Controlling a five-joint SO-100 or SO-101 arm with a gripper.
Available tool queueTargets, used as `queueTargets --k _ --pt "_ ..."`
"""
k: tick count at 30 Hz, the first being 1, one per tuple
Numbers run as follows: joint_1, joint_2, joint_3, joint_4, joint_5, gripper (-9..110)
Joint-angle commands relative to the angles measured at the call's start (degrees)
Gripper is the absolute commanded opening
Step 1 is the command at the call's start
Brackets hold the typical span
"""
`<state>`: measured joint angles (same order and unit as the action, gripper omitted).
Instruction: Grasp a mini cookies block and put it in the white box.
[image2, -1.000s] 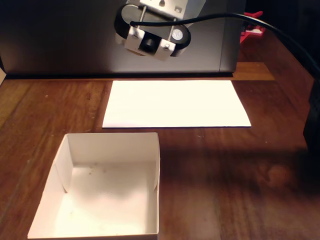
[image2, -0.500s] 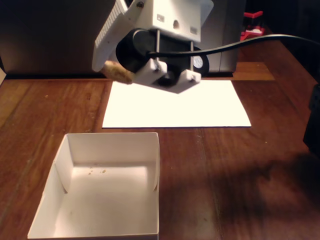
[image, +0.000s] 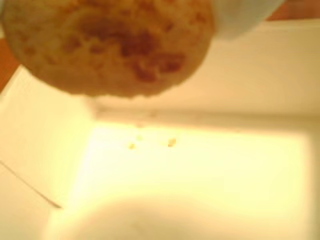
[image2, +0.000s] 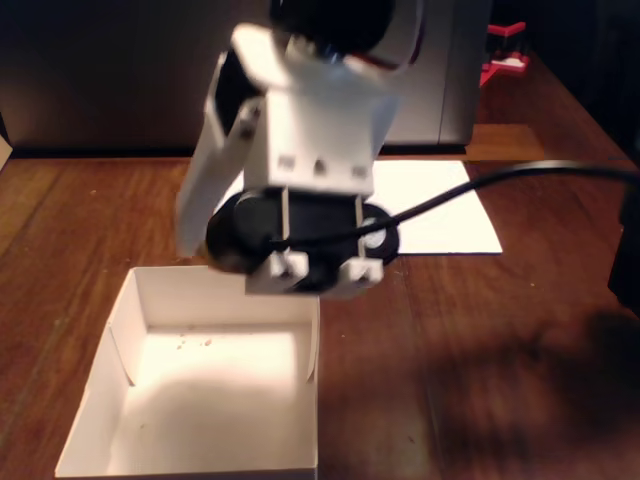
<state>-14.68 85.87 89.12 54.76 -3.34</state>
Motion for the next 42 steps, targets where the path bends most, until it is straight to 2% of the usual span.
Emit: queueTargets --k 1,12,42 --pt "-0.79 1.49 -6.59 -2.99 1.05 19" --pt "-4.31 -2.37 -5.71 -5.71 6.24 19" --pt "-1.32 -4.92 -5.89 -6.77 6.15 19"
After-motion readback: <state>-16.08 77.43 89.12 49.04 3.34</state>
